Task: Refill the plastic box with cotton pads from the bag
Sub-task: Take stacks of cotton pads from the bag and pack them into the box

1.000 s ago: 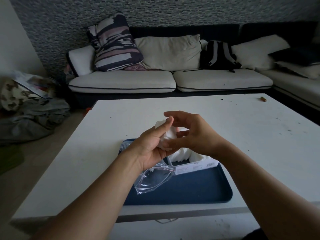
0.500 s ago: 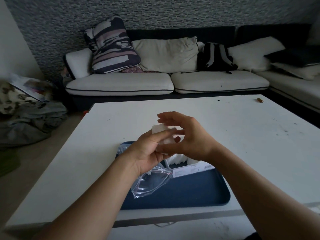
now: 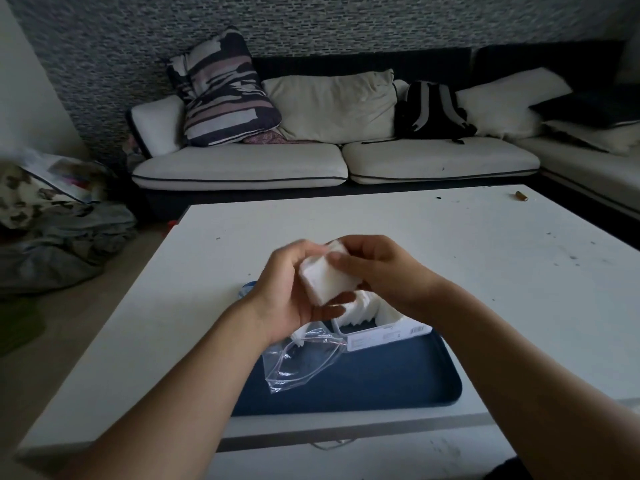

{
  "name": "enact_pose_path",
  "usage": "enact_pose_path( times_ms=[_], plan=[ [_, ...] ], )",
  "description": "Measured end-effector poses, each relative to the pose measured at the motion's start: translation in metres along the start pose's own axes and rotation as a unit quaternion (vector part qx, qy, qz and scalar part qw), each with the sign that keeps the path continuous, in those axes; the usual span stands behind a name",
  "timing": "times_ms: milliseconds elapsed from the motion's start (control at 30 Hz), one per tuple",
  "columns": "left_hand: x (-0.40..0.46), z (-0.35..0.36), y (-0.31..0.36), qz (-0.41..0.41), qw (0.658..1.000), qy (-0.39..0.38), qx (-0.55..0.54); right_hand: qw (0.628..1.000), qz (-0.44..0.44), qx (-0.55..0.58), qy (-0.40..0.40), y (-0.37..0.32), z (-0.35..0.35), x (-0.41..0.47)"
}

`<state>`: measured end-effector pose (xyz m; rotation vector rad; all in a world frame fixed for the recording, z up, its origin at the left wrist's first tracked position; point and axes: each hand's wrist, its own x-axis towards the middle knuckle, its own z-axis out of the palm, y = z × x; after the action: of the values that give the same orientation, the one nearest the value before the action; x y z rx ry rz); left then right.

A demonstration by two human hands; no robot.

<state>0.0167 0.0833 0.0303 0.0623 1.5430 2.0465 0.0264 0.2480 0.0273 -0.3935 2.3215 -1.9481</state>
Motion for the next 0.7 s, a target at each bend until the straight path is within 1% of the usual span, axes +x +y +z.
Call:
enact_pose_path(
  times_ms=[67, 100, 133, 200, 267, 333, 467, 633, 700],
  plan=[
    [0.005, 0.004, -0.001, 0.01, 0.993, 0.101, -0.06, 0.996, 0.016, 0.06, 0.065, -0.001, 0.004, 0.004],
    [0.007, 0.008, -0.002, 0.026, 0.984, 0.152, -0.089, 0.992, 0.026, 0.091, 0.083, -0.003, 0.008, 0.005],
    [0.008, 0.012, -0.004, 0.043, 0.974, 0.191, -0.11, 0.989, 0.033, 0.111, 0.09, -0.006, 0.015, 0.004],
    [0.009, 0.021, -0.008, 0.067, 0.959, 0.24, -0.135, 0.988, 0.042, 0.116, 0.089, -0.01, 0.03, 0.003],
    [0.009, 0.028, -0.008, 0.08, 0.951, 0.263, -0.139, 0.984, 0.051, 0.125, 0.114, -0.012, 0.044, 0.003],
    [0.011, 0.031, -0.008, 0.094, 0.946, 0.283, -0.128, 0.969, 0.064, 0.168, 0.17, -0.012, 0.052, 0.005],
    [0.017, 0.036, -0.017, 0.186, 0.929, 0.318, -0.037, 0.945, 0.059, 0.193, 0.257, -0.008, 0.056, 0.006],
    [0.02, 0.034, -0.027, 0.276, 0.897, 0.339, 0.07, 0.943, 0.059, 0.173, 0.277, -0.003, 0.064, 0.004],
    [0.021, 0.034, -0.029, 0.295, 0.887, 0.337, 0.108, 0.944, 0.049, 0.166, 0.28, -0.003, 0.064, 0.006]
  ],
)
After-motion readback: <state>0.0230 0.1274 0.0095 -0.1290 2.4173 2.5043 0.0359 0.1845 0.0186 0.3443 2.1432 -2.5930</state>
